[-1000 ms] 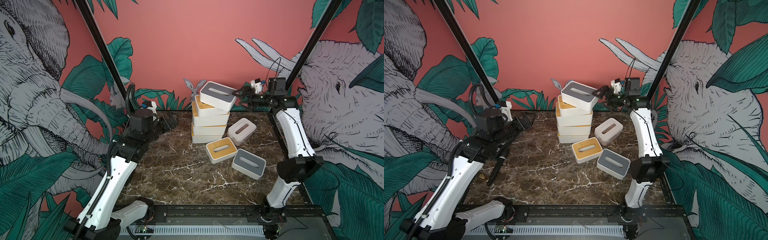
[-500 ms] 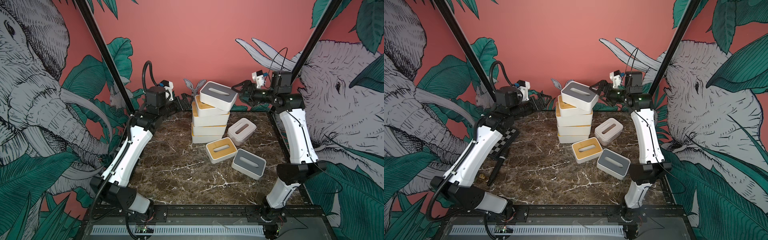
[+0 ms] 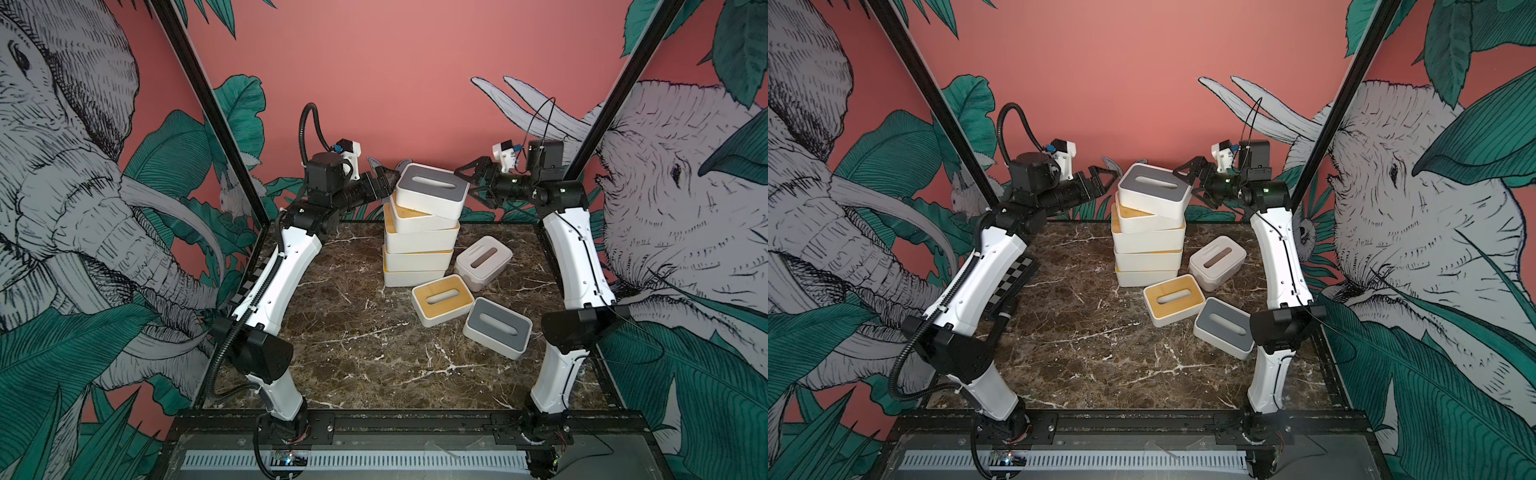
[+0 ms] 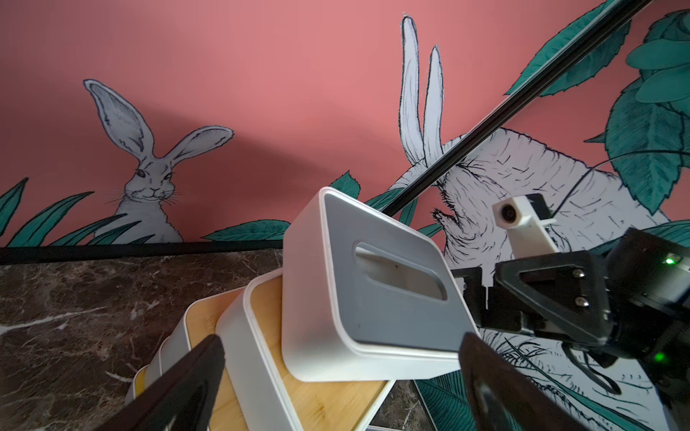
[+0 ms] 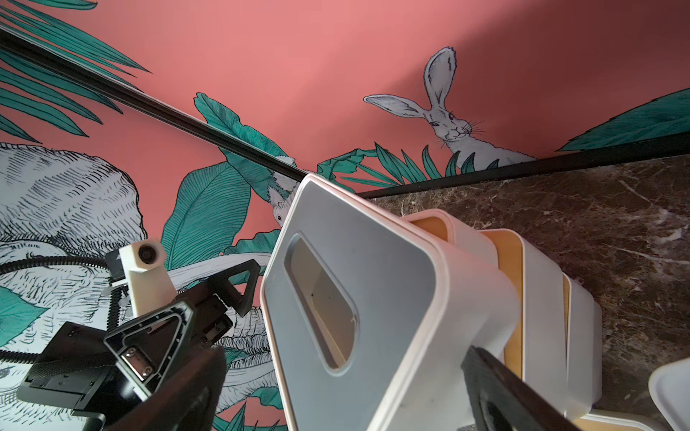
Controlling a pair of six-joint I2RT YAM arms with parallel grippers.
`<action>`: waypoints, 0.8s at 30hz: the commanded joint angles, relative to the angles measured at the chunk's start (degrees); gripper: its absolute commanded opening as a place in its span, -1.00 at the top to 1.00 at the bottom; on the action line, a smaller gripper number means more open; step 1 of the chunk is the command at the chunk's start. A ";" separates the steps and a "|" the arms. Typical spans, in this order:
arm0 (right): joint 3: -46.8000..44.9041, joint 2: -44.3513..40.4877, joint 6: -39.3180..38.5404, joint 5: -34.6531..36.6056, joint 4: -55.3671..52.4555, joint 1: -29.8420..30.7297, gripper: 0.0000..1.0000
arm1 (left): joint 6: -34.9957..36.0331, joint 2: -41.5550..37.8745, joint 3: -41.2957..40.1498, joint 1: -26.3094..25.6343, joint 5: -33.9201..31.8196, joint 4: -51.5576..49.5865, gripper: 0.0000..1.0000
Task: Stack the tissue boxes
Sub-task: Place the tissue box at the tissue box.
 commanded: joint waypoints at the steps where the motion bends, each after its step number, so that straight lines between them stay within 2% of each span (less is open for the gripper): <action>1: 1.89 0.28 1.37 -1.48 4.73 0.53 -0.98 | 0.17 1.71 3.25 0.27 3.43 2.01 -0.99; 8: 3.56 2.05 3.23 -2.05 7.42 0.61 -0.98 | -2.95 4.11 4.55 -0.37 7.38 5.15 -0.99; 24: 4.86 3.67 6.12 -2.91 10.60 1.04 -0.99 | -5.11 4.47 3.92 -2.66 9.43 6.83 -0.99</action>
